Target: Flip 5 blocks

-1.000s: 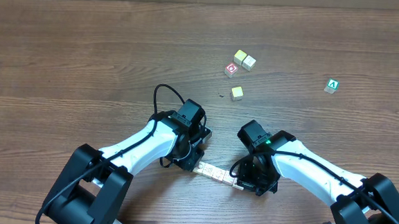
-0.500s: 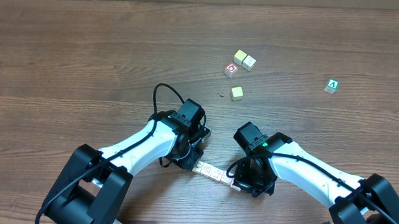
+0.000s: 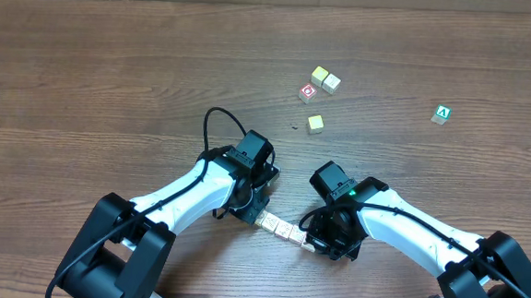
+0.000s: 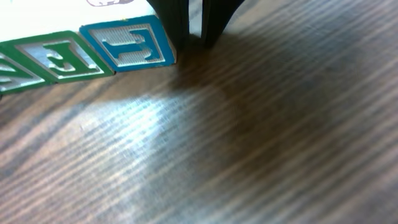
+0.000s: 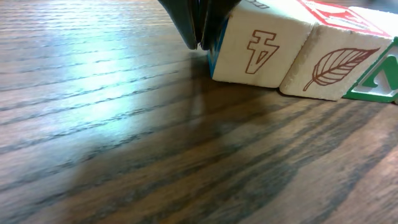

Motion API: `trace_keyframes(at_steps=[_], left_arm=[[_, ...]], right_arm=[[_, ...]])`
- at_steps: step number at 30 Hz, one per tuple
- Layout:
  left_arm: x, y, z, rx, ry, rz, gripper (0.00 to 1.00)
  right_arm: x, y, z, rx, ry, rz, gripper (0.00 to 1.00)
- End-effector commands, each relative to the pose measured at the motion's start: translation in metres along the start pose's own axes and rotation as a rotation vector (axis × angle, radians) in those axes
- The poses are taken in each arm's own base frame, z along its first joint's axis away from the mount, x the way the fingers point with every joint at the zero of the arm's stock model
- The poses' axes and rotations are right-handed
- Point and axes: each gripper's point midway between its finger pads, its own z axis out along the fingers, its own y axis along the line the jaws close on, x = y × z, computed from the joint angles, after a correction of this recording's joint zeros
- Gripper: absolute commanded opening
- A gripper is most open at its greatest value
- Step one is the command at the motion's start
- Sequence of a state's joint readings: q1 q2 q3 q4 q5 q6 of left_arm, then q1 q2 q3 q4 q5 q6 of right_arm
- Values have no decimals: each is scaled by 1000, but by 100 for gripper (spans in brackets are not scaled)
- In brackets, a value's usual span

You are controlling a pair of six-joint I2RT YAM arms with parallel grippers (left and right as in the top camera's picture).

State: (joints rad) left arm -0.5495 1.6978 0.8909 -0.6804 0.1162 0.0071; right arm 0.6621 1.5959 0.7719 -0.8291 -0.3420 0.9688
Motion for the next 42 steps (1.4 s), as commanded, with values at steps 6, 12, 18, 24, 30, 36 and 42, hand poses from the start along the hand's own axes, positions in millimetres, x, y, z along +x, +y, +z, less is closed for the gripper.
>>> trace_keyframes(at_steps=[6, 12, 18, 24, 30, 36, 42], left_arm=[[-3, 8, 5, -46, -7, 18, 4], [4, 8, 5, -46, 20, -45, 4], [4, 8, 5, -46, 18, -35, 4], [3, 8, 5, -45, 14, -2, 4], [1, 8, 5, -49, 11, 85, 4], [-4, 14, 4, -84, -9, 146, 4], [-8, 14, 4, -85, -24, 148, 4]], right_arm=[[8, 11, -4, -53, 22, 26, 4], [15, 19, 0, -58, 13, 25, 4], [23, 28, 5, -56, -9, 52, 4], [26, 36, 8, -72, -30, 80, 4], [22, 39, 8, -86, -49, 88, 4], [17, 37, 8, -75, -83, 76, 4], [14, 36, 8, -69, -102, 76, 4]])
